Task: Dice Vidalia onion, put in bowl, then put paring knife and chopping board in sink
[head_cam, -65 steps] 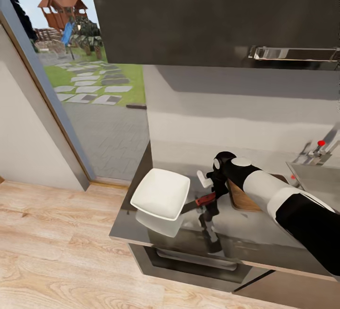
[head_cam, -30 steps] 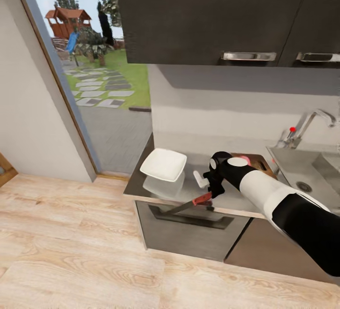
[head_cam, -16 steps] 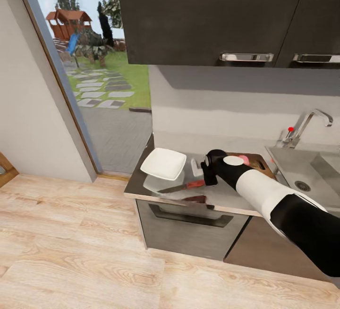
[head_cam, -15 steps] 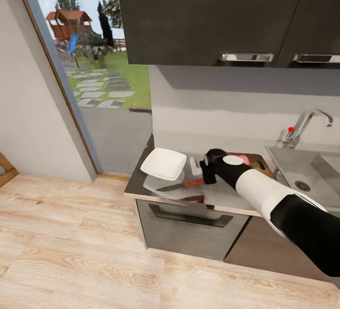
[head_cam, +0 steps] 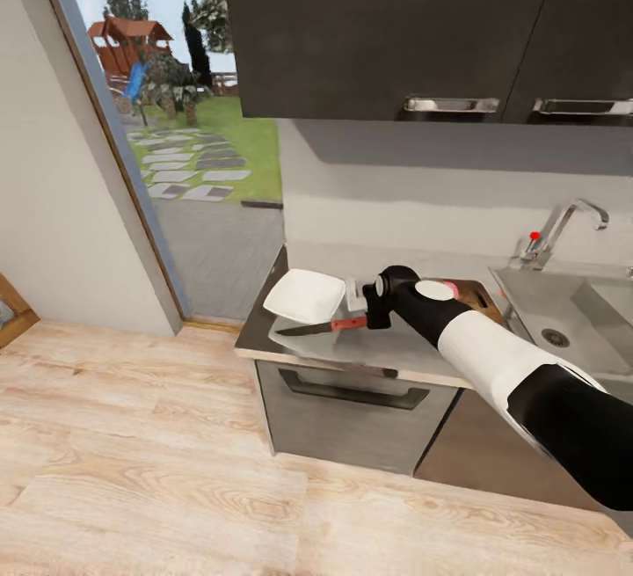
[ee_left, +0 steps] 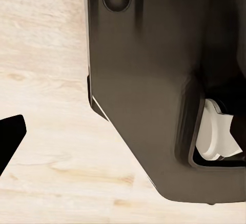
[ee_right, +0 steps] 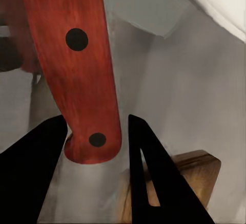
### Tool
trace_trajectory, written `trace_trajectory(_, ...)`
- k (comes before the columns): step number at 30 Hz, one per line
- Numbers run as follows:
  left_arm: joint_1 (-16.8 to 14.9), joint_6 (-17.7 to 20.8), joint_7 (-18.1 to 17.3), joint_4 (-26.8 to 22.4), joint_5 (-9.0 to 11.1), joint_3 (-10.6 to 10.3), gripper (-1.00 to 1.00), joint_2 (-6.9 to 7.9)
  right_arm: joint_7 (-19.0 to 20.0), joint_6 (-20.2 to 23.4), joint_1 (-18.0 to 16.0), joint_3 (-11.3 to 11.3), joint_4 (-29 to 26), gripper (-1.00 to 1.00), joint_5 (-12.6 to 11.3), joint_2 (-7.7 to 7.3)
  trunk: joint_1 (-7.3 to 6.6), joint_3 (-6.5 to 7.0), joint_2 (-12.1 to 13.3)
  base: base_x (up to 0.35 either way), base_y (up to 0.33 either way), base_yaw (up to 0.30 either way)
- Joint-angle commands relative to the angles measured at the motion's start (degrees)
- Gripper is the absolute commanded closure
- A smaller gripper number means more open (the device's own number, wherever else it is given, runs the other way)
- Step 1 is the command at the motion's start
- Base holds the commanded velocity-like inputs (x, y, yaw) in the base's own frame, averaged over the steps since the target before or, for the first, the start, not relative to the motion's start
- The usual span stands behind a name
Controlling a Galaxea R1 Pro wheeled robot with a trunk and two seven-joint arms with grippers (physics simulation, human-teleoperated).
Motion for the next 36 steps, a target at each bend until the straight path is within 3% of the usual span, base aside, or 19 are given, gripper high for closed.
trace_trajectory(1, -0.10, -0.40, -0.34, 0.24, 0.61, -0.41, -1.00, -0.01, 0.21, 0.37, -0.06, 0.17, -0.12, 1.00, 0.05, 0.00, 0.00, -0.12, -0.12, -0.322, 0.000, 0.000)
trace_trajectory(7, -0.10, -0.40, -0.34, 0.25, 0.60, -0.41, -1.00, -0.01, -0.03, 1.65, -0.06, -0.83, -1.32, 1.00, 0.05, 0.10, 0.00, -0.12, -0.12, -0.329, 0.000, 0.000)
trace_trajectory(9, -0.10, -0.40, -0.34, 0.24, 0.59, -0.41, -1.00, -0.01, -0.50, 2.87, -0.06, -3.54, -3.51, 1.00, 0.07, 0.06, 0.00, -0.12, -0.12, -0.330, 0.000, 0.000)
trace_trajectory(13, -0.10, -0.40, -0.34, 0.24, 0.58, -0.41, -1.00, -0.01, -3.12, 6.92, -0.06, -12.55, -9.28, 1.00, 0.26, -0.01, 0.00, -0.12, -0.12, -0.272, 0.000, 0.000)
trace_trajectory(16, -0.10, -0.40, -0.34, 0.27, 0.59, -0.41, -1.00, -0.01, -8.32, 9.07, -0.06, -15.64, -12.33, 1.00, 0.43, -0.21, 0.00, -0.12, -0.12, -0.138, 0.000, 0.000)
trace_trajectory(21, -0.10, -0.40, -0.34, 0.24, 0.58, -0.41, -1.00, -0.13, -20.50, 11.68, -0.06, -16.61, -13.58, 1.00, 0.56, -0.38, 0.00, -0.12, -0.12, -0.094, 0.000, 0.000)
trace_trajectory(23, -0.10, -0.40, -0.34, 0.24, 0.58, -0.41, -1.00, -0.25, -30.35, 15.20, -0.06, -16.64, -13.64, 1.00, 0.56, -0.37, 0.00, -0.12, -0.12, -0.081, 0.000, 0.000)
trace_trajectory(26, -0.10, -0.40, -0.34, 0.24, 0.58, -0.41, -1.00, -0.28, -37.53, 16.60, -0.06, -16.66, -12.94, 1.00, 0.32, -0.43, 0.00, -0.12, -0.12, -0.054, 0.000, 0.000)
trace_trajectory(36, -0.10, -0.40, -0.31, 0.24, 0.58, -0.41, -1.00, -0.30, -43.32, 17.18, -0.06, -16.57, -3.87, 1.00, 0.31, -0.22, 0.00, -0.12, -0.12, -0.005, 0.000, 0.000)
